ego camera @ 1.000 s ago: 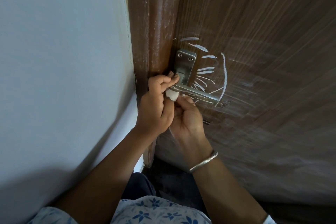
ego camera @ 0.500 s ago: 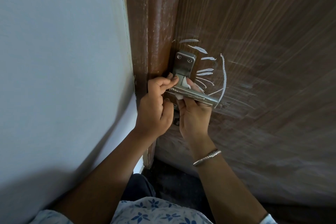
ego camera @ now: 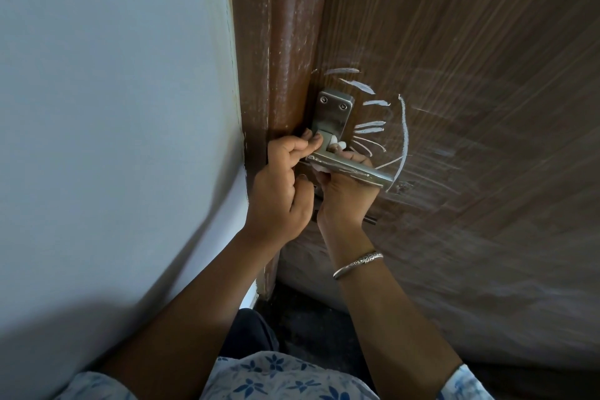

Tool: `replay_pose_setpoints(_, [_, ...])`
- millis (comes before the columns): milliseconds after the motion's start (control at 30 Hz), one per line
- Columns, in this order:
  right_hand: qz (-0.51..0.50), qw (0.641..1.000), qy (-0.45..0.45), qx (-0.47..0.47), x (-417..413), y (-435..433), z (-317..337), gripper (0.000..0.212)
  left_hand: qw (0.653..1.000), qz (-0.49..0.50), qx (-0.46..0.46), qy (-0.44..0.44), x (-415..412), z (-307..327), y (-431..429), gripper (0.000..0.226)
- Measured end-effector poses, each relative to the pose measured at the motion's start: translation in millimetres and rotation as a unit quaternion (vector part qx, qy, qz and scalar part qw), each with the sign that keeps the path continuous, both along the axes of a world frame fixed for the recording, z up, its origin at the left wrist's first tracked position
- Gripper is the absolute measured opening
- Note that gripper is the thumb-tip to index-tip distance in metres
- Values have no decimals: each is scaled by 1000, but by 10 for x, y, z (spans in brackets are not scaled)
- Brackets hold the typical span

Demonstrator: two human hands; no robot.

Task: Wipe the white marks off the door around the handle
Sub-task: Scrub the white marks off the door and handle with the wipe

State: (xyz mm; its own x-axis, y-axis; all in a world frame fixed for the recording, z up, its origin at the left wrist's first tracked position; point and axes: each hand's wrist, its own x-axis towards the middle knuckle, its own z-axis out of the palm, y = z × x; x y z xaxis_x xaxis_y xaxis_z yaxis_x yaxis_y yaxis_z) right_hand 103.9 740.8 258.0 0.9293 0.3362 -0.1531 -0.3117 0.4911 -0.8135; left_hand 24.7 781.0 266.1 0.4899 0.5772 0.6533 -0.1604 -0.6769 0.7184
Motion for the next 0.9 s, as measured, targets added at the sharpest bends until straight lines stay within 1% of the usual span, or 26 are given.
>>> replay_pose_setpoints(67, [-13, 1000, 0, -11, 19, 25, 25, 20, 1000, -2, -4, -3, 0, -2, -3, 29])
replay_pose_setpoints(233, [5, 1000, 25, -12, 5, 21, 43, 17, 1000, 3, 7, -3, 14, -10, 9, 29])
replay_pose_setpoints(267, [12, 999, 27, -11, 2, 15, 49, 18, 1000, 3, 8, -3, 14, -10, 8, 28])
replay_pose_setpoints(333, [29, 999, 31, 2, 8, -3, 55, 33, 1000, 0, 7, -2, 8, -7, 2, 28])
replay_pose_setpoints(367, [37, 999, 30, 10, 11, -18, 56, 37, 1000, -1, 5, -2, 6, -5, 1, 27])
replay_pose_setpoints(467, [37, 999, 36, 11, -2, -74, 7, 39, 1000, -4, 4, -4, 0, -5, 3, 27])
replay_pose_setpoints(500, [38, 998, 45, 20, -17, -99, -17, 36, 1000, -8, 3, -5, -4, -5, 5, 27])
replay_pose_setpoints(567, [56, 992, 73, 81, -40, -151, -61, 28, 1000, -13, 1, -6, -9, -4, 1, 28])
replay_pose_setpoints(633, [95, 977, 93, 165, -45, -200, -83, 25, 1000, -15, 0, -6, -11, -3, 0, 30])
replay_pose_setpoints(700, [122, 966, 88, 210, -33, -222, -72, 25, 1000, -11, 2, -6, -8, -10, 2, 30])
replay_pose_setpoints(800, [136, 963, 80, 219, -3, -187, -39, 32, 1000, -7, 3, -6, -6, -22, 8, 30])
replay_pose_setpoints(900, [140, 971, 66, 183, 22, -129, -20, 26, 1000, -1, 5, -4, 0, -19, 3, 29])
